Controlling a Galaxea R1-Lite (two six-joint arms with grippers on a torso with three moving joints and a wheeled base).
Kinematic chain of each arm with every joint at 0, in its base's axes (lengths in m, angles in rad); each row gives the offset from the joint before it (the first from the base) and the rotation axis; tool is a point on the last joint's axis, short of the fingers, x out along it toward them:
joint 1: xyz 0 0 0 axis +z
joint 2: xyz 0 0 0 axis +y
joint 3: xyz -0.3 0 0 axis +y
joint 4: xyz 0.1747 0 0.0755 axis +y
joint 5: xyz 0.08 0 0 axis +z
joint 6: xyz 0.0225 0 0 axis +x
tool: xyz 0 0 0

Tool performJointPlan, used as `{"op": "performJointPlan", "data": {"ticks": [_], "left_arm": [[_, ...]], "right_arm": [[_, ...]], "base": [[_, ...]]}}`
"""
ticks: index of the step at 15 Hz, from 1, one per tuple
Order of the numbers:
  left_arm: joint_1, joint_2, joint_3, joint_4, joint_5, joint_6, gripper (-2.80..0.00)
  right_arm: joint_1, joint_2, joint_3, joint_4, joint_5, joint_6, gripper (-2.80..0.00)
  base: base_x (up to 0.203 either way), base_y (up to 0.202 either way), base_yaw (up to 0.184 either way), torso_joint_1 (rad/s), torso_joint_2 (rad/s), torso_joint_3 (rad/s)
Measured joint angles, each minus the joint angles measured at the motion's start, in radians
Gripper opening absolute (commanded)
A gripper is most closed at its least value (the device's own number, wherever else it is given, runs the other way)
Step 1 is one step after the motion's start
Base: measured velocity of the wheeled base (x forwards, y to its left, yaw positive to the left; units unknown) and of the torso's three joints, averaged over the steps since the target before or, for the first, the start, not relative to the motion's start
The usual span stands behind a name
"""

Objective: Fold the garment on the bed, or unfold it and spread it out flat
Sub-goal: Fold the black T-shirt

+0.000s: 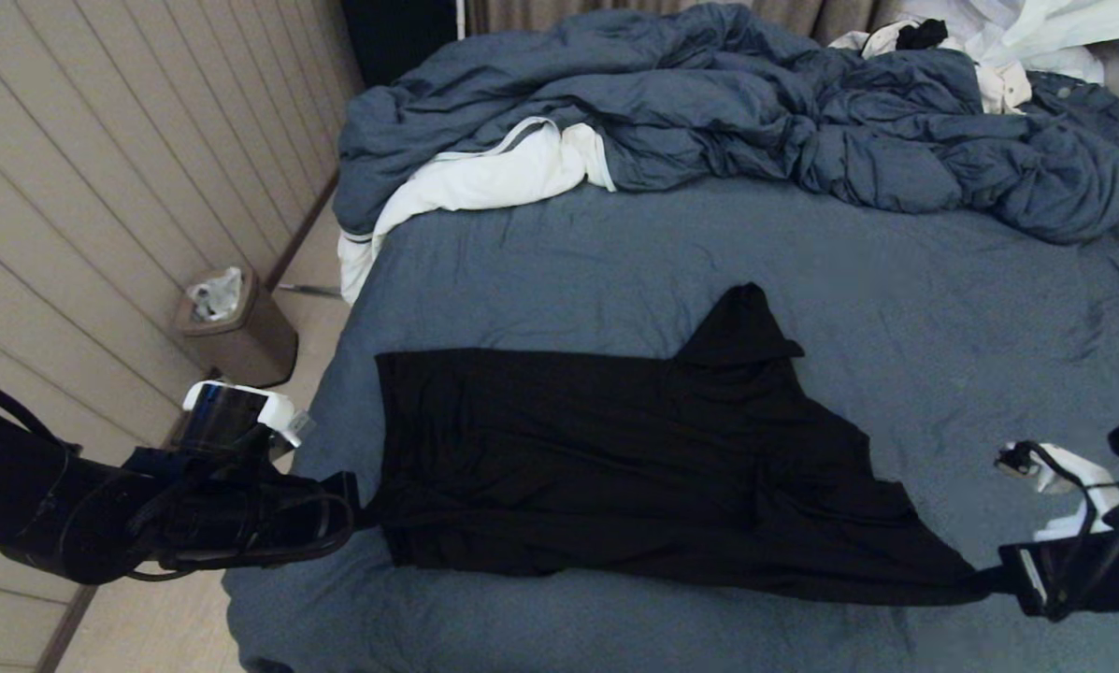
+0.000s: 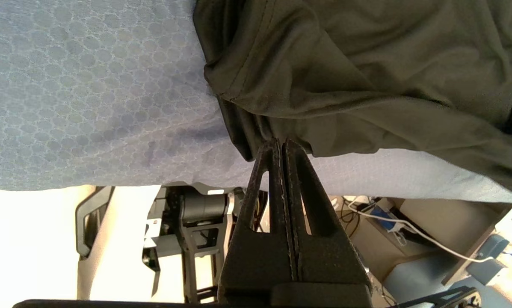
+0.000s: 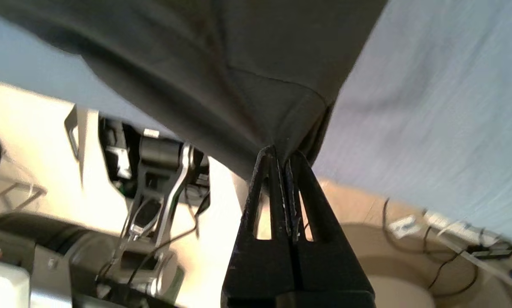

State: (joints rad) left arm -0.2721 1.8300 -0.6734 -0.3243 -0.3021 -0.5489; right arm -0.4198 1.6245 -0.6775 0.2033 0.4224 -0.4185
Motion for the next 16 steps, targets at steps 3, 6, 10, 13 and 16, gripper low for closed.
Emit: {"op": "performJointPlan", "data": {"ticks": [3, 6, 10, 13, 16], "left_arm": [[0.001, -0.001, 0.000, 0.001, 0.000, 0.000, -2.80], [0.001, 0.001, 0.000, 0.000, 0.000, 0.000, -2.80], [0.000, 0.008, -0.001, 0.000, -0.001, 0.002, -2.80], [0.000, 0.010, -0.002, 0.000, -0.001, 0.002, -2.80], [0.000, 0.014, -0.003, 0.000, -0.002, 0.003, -2.80]], "right_arm": [[0.000, 0.018, 0.023, -0.027, 0.000, 0.000, -2.80], [-0.005, 0.079, 0.028, -0.120, -0.004, 0.002, -2.80], [-0.015, 0.134, 0.039, -0.144, -0.008, -0.002, -2.80], [-0.022, 0.141, 0.079, -0.162, -0.008, -0.010, 0.00], [-0.027, 0.141, 0.135, -0.249, -0.007, -0.011, 0.00]], "base": [[0.000, 0.000, 0.000, 0.000, 0.00, 0.000], [0.000, 0.000, 0.000, 0.000, 0.00, 0.000], [0.000, 0.000, 0.000, 0.000, 0.00, 0.000], [0.000, 0.000, 0.000, 0.000, 0.00, 0.000], [0.000, 0.000, 0.000, 0.000, 0.00, 0.000]]}}
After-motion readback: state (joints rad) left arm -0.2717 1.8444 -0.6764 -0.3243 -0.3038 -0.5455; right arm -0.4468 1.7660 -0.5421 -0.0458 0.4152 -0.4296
